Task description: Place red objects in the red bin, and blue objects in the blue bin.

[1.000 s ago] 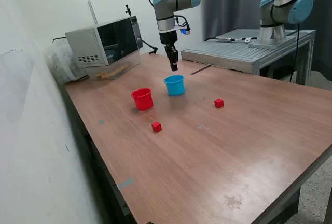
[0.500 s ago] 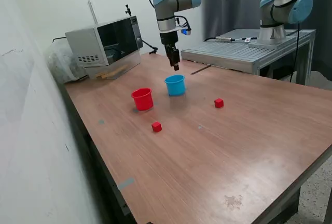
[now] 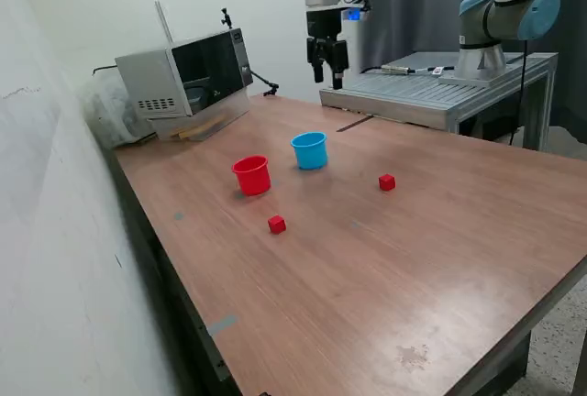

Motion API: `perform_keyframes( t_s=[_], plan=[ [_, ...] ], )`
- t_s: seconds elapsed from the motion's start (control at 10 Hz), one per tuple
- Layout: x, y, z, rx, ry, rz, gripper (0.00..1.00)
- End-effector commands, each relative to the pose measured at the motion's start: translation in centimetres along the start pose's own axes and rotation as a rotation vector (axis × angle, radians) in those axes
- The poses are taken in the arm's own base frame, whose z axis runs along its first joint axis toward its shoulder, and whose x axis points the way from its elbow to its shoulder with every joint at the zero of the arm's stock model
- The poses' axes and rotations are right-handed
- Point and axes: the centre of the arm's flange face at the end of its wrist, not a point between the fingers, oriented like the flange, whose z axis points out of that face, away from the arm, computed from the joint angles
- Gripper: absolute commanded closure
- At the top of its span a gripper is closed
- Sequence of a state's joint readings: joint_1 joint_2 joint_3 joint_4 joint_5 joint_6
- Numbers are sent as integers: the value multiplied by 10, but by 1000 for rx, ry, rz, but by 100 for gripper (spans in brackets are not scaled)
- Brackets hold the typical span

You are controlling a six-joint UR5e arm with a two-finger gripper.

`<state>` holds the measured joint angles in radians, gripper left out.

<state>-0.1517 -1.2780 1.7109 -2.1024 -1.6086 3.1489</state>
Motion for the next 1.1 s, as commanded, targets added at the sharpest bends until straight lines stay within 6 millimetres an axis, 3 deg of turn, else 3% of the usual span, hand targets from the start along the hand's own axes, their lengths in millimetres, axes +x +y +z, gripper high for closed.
perform_keyframes(
  t_s=[0.0, 0.1, 0.2, 0.4, 0.6, 0.9, 1.0],
  plan=[
    [89, -51, -28, -2, 15, -159, 0],
    [117, -61, -27, -8, 24, -197, 0],
    [123, -57, -15, -1, 40, -168, 0],
    [133, -43, 41, 36, 60, -157, 0],
    [132, -30, 96, 53, 57, -147, 0],
    [123, -17, 156, 82, 51, -122, 0],
    [123, -18, 167, 88, 50, -122, 0]
  ],
)
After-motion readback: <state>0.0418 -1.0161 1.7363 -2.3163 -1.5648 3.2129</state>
